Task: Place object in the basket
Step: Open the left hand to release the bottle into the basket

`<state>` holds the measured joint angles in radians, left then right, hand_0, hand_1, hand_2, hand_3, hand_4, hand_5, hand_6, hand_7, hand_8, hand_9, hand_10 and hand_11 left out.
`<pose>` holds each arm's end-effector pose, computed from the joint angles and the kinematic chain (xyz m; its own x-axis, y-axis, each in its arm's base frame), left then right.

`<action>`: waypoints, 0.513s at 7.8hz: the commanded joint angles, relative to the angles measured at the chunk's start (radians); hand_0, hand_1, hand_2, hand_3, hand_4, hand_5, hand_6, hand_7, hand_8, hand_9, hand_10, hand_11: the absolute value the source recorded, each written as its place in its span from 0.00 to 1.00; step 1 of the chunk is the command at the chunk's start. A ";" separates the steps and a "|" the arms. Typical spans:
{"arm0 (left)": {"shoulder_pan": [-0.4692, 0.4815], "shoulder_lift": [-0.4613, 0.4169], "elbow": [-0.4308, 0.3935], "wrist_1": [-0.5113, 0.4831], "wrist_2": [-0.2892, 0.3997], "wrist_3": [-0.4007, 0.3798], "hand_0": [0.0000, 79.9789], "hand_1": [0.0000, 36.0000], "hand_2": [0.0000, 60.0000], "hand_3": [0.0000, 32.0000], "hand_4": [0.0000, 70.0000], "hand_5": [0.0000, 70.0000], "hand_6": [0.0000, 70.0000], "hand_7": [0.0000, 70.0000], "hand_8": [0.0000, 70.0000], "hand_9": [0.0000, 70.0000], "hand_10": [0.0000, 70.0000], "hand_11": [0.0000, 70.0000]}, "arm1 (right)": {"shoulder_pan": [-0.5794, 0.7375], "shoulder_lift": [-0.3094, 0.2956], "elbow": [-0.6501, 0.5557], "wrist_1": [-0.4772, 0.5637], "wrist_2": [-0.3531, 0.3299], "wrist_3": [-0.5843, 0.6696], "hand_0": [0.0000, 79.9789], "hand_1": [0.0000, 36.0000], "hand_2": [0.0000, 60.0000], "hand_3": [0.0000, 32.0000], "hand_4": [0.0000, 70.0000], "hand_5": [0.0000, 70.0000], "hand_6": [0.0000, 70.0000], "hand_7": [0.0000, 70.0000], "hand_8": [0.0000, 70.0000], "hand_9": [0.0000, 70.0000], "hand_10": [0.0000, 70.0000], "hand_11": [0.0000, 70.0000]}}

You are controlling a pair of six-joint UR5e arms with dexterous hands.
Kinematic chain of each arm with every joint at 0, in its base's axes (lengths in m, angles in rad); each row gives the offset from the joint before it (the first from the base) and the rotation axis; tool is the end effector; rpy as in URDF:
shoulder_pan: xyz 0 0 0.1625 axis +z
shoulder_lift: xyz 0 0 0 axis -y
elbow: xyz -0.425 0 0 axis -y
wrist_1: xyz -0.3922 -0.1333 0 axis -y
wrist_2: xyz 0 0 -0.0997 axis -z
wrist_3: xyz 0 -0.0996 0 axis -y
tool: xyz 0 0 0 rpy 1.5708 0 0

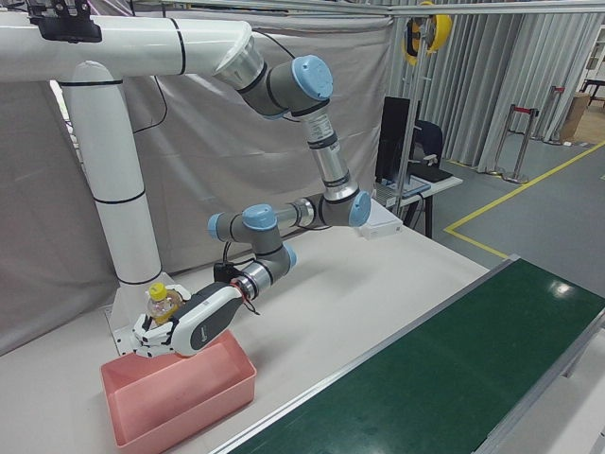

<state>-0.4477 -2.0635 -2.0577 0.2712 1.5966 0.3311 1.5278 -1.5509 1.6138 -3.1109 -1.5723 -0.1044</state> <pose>0.4483 -0.3603 0.2222 -0.5832 -0.7687 -0.2627 -0.4197 0.5621 -0.7127 0.1112 -0.5136 0.6527 -0.9940 0.0345 0.1039 -0.1001 0.0975 -0.9902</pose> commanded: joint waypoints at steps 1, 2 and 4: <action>-0.014 0.000 -0.029 0.016 0.037 0.000 0.99 0.33 0.00 0.00 0.00 0.53 0.11 0.39 0.08 0.17 0.24 0.39 | 0.000 0.000 0.000 0.000 0.000 0.000 0.00 0.00 0.00 0.00 0.00 0.00 0.00 0.00 0.00 0.00 0.00 0.00; -0.017 0.000 -0.021 -0.013 0.039 0.000 1.00 0.37 0.00 0.00 0.00 0.16 0.02 0.12 0.00 0.00 0.07 0.15 | 0.000 0.000 0.000 0.000 0.000 0.000 0.00 0.00 0.00 0.00 0.00 0.00 0.00 0.00 0.00 0.00 0.00 0.00; -0.019 0.000 -0.016 -0.032 0.039 0.000 0.92 0.35 0.00 0.01 0.00 0.00 0.00 0.04 0.00 0.00 0.00 0.00 | 0.000 0.000 0.000 0.000 0.000 0.000 0.00 0.00 0.00 0.00 0.00 0.00 0.00 0.00 0.00 0.00 0.00 0.00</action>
<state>-0.4639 -2.0632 -2.0796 0.2592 1.6341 0.3311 1.5278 -1.5509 1.6137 -3.1109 -1.5723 -0.1048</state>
